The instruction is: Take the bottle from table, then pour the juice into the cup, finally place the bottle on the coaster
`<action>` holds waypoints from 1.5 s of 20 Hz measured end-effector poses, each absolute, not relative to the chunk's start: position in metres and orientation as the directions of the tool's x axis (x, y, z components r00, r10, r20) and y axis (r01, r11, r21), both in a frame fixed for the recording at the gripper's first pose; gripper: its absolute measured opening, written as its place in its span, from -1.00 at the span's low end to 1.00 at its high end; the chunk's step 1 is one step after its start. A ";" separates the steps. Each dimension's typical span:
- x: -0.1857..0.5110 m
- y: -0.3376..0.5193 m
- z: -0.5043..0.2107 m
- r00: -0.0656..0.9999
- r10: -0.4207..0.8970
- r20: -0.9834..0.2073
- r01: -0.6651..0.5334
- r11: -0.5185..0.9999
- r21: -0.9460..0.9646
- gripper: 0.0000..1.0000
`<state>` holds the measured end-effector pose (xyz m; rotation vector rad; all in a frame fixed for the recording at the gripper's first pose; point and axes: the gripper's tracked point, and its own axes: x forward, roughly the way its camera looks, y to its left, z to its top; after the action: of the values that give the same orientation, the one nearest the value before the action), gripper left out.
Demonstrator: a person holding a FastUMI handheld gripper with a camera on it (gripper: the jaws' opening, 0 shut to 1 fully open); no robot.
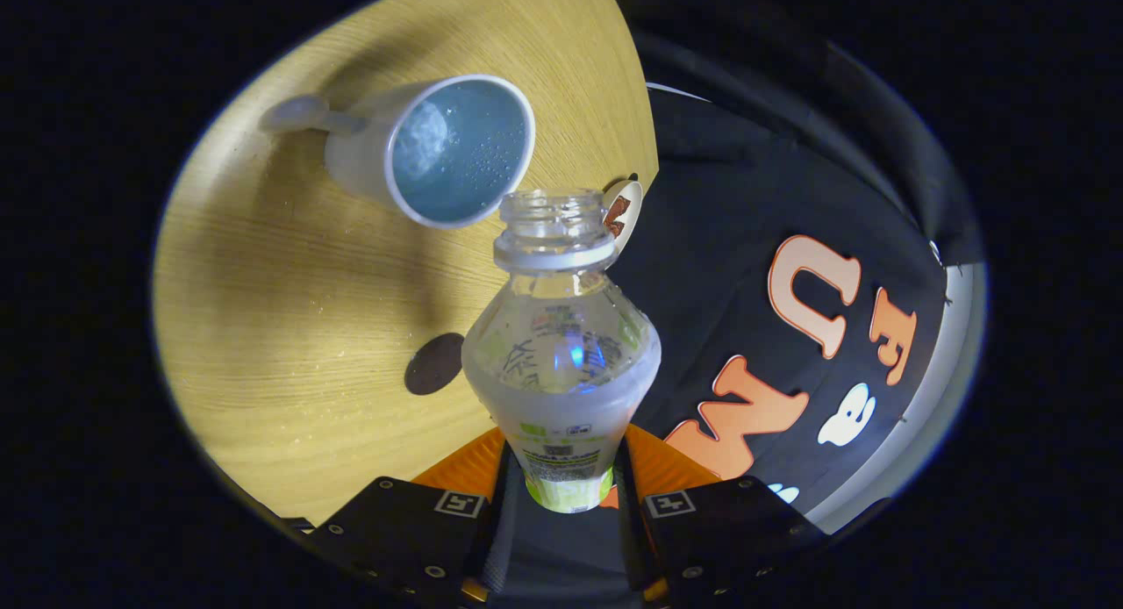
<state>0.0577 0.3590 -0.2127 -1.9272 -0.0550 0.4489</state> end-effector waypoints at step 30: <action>0.205 0.300 -0.265 0.736 0.488 -0.469 -0.492 0.862 0.123 0.04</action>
<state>0.2054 0.3001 -0.2652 -0.0091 0.5127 0.5382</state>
